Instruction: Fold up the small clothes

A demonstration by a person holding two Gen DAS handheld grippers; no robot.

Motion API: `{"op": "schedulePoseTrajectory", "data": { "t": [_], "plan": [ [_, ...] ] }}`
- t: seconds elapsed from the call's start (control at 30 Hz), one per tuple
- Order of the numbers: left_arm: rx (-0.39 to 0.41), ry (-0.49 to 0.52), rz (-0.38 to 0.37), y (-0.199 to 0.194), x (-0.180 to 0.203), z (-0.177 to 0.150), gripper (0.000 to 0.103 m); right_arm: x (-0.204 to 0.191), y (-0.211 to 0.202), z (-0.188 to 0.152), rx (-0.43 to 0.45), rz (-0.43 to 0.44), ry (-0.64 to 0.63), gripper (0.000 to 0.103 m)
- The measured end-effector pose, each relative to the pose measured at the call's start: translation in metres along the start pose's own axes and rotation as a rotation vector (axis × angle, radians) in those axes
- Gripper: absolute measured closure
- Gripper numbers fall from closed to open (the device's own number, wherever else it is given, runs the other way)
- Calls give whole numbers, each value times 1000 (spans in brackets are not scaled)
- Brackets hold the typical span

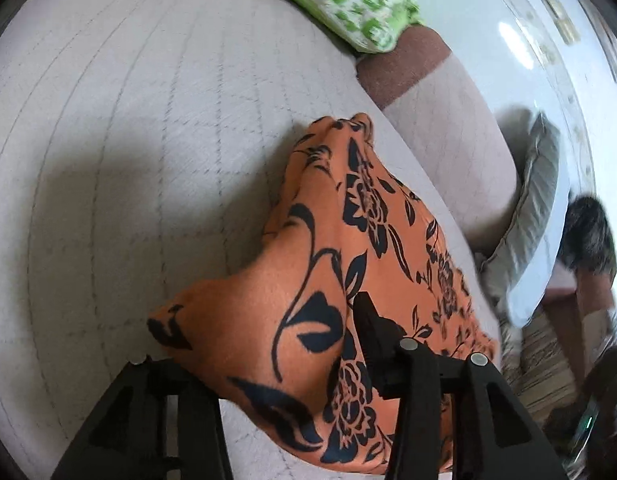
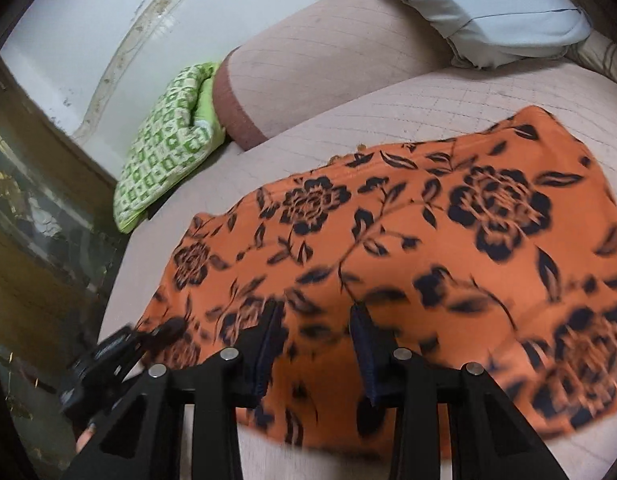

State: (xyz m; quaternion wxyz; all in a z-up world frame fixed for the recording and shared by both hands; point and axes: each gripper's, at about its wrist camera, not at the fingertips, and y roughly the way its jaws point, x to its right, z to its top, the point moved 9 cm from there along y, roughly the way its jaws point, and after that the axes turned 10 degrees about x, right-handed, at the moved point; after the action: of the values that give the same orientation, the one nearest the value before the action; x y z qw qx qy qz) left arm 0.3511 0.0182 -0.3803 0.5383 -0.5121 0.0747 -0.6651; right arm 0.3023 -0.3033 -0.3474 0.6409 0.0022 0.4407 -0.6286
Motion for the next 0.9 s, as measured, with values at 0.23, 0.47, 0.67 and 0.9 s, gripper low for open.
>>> {"op": "schedulePoseTrajectory", "data": {
  "t": [0.23,0.47,0.67,0.9],
  "plan": [
    [-5,74,9,4,5,6,70,7,43,3,-20,-49,59,65],
    [8,206,96,3,10,1,64,8,46,-4,-49,-37,68,65],
    [118,471,236,-14,33,-3,69,-8,48,-17,-83,-65,-62,64],
    [117,474,241,-14,31,0,69,-17,35,-5,-11,-18,-52,64]
  ]
}}
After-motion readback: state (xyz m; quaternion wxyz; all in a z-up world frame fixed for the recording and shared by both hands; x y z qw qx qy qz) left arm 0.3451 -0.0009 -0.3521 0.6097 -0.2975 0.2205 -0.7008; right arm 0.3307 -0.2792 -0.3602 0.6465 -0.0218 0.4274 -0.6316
